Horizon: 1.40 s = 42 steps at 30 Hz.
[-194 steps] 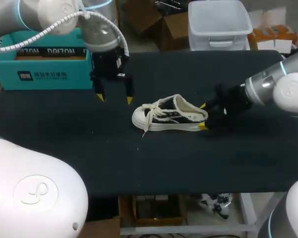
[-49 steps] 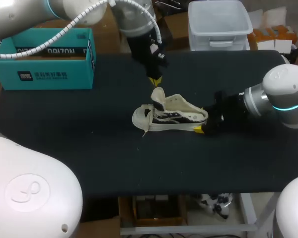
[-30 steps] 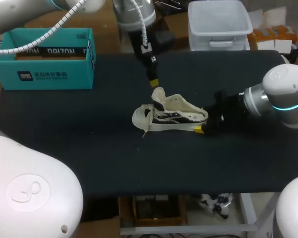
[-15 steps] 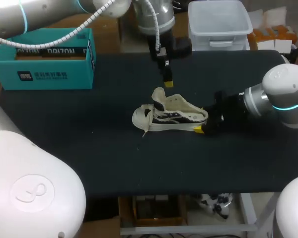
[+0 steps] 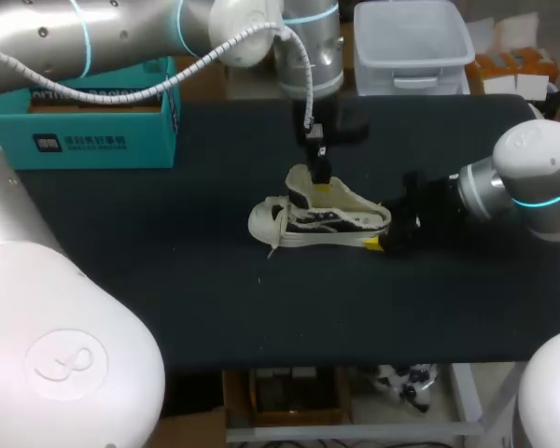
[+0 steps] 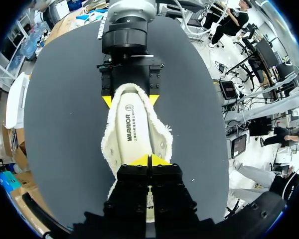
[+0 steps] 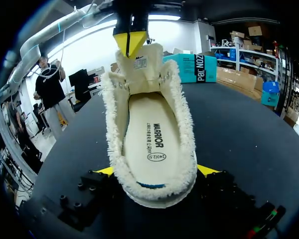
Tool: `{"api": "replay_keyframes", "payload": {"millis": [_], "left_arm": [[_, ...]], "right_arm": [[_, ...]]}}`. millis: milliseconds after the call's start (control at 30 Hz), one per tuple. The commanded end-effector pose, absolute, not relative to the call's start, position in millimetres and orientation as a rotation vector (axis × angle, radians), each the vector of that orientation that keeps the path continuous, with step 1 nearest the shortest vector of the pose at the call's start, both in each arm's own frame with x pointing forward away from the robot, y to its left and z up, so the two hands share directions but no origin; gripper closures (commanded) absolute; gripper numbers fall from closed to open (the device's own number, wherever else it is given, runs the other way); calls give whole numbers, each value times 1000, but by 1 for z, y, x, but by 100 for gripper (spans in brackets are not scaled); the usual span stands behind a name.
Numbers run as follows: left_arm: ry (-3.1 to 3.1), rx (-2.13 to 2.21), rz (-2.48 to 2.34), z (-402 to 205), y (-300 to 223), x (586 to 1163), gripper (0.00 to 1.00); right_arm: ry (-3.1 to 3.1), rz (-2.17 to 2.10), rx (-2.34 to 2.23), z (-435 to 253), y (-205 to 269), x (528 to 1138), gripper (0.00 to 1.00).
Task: Open the shoe tongue, take the insole out of the shoe, put the insole back into the shoe, and pack the shoe into the shoebox
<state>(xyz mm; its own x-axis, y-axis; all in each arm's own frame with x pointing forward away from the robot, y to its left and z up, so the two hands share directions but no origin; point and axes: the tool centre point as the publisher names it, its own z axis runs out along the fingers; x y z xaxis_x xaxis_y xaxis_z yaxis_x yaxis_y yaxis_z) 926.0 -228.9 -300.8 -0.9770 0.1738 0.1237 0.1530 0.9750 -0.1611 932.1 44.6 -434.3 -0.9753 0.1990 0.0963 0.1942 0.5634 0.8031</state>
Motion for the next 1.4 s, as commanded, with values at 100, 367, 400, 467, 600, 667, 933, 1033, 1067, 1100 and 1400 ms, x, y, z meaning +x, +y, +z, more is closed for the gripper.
{"api": "replay_keyframes", "payload": {"millis": [100, 367, 400, 467, 600, 667, 933, 1033, 1067, 1100, 1400], "left_arm": [[-2969, -271, 254, -332, -227, 922, 100], [-2945, -284, 271, -359, -232, 921, 100], [-2944, -269, 277, -361, -233, 922, 100], [-2930, -263, 270, -365, -234, 923, 100], [-2926, -254, 236, -370, -237, 923, 100], [-2922, -260, 214, -370, -237, 922, 100], [-2943, -301, 208, -372, -234, 909, 100], [-2949, -286, 194, -378, -236, 909, 100], [-2951, -285, 191, -380, -236, 909, 100], [-2956, -281, 191, -380, -236, 908, 100], [-3005, -268, 185, -387, -237, 909, 75]], "right_arm": [[2772, 1428, 349, -446, 41, 930, 100], [2772, 1428, 349, -446, 41, 930, 100], [2772, 1428, 349, -446, 41, 930, 100], [2772, 1428, 349, -446, 41, 930, 100], [2772, 1428, 349, -446, 41, 930, 100], [2772, 1428, 349, -446, 41, 930, 100], [2772, 1428, 349, -446, 41, 930, 100], [2772, 1428, 349, -446, 41, 930, 100], [2772, 1428, 349, -446, 41, 930, 100], [2772, 1428, 349, -446, 41, 930, 100], [2772, 1428, 349, -446, 41, 930, 100]]}}
